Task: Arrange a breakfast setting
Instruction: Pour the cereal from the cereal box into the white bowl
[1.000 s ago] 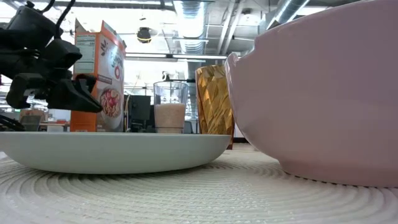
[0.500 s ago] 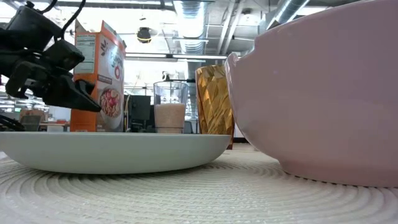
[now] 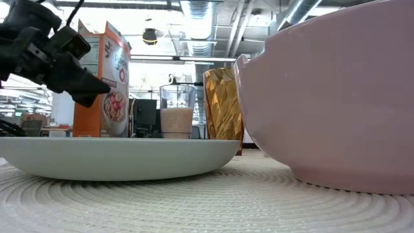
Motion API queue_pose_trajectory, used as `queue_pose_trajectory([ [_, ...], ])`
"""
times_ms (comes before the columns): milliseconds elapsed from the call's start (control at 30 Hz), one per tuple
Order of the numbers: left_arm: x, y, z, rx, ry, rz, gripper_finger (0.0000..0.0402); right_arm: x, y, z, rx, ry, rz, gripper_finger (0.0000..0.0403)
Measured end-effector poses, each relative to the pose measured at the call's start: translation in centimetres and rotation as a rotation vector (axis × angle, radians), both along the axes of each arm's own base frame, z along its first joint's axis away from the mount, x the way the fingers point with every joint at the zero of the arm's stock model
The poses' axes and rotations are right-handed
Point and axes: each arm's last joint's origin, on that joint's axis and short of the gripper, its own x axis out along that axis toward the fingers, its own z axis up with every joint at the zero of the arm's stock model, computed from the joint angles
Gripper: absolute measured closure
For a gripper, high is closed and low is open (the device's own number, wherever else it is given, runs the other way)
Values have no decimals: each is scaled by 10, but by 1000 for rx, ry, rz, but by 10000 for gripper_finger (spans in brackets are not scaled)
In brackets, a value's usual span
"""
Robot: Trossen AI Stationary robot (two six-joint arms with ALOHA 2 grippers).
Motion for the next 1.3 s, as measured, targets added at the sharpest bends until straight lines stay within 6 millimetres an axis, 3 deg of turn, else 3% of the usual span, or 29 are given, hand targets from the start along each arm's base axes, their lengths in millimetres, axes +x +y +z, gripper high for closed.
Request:
queue_pose_trajectory([
  [233, 0, -2, 0, -12, -3, -81, 332, 0, 0, 0, 0, 0, 0, 252],
  [433, 0, -4, 0, 28, -12, -150, 265, 0, 0, 0, 0, 0, 0, 252],
  [733, 0, -3, 0, 42, -12, -117, 177, 0, 0, 0, 0, 0, 0, 252],
  [1300, 0, -1, 0, -37, 1, -41, 166, 0, 0, 0, 0, 0, 0, 252],
])
